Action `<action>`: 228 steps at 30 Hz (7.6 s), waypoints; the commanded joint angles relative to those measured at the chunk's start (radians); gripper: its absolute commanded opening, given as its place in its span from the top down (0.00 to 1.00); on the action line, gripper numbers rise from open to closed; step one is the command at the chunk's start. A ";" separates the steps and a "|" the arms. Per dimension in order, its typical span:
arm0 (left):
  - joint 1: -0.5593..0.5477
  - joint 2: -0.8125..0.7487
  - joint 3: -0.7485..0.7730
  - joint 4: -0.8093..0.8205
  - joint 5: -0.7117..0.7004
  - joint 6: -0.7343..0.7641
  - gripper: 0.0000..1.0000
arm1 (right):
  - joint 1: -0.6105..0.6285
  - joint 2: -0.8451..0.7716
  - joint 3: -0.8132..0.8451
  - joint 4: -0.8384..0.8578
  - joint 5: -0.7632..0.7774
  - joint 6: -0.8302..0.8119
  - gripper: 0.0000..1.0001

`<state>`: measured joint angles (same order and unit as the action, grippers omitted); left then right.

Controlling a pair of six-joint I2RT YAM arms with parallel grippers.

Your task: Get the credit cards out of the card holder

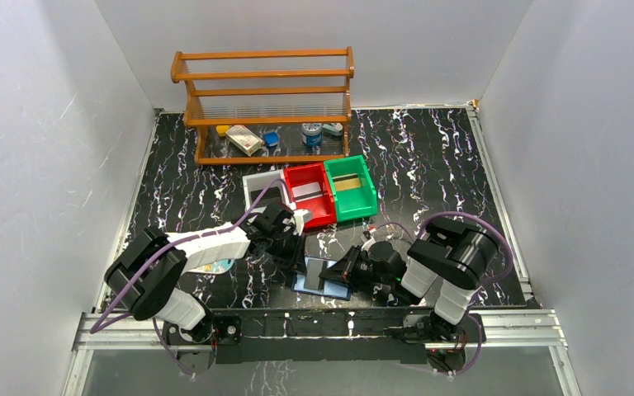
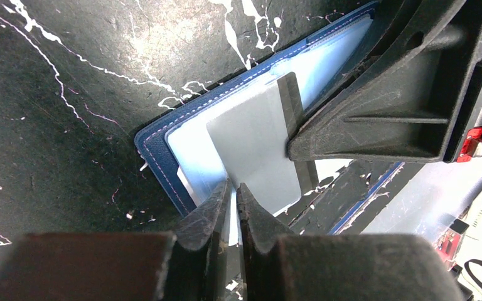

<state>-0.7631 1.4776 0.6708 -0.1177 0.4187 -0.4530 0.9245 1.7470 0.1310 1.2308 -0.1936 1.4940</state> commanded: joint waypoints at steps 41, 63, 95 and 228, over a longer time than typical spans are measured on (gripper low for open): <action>-0.010 -0.142 -0.007 -0.039 -0.072 -0.027 0.61 | 0.001 -0.905 -0.059 -0.847 0.326 -0.132 0.94; 0.214 -0.256 -0.225 0.569 0.421 -0.377 0.31 | 0.002 -0.873 -0.075 -0.510 0.174 -0.258 0.93; 0.142 -0.178 -0.209 0.960 0.658 -0.549 0.73 | 0.003 -0.842 -0.077 -0.206 0.022 -0.294 0.91; 0.282 0.181 0.251 0.126 -0.647 1.332 0.89 | 0.002 -1.133 -0.183 -0.628 0.319 -0.152 0.12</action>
<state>-0.4911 1.6741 0.9173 0.0143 -0.2340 0.8886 0.9249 0.6270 0.0105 0.5743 0.1062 1.3331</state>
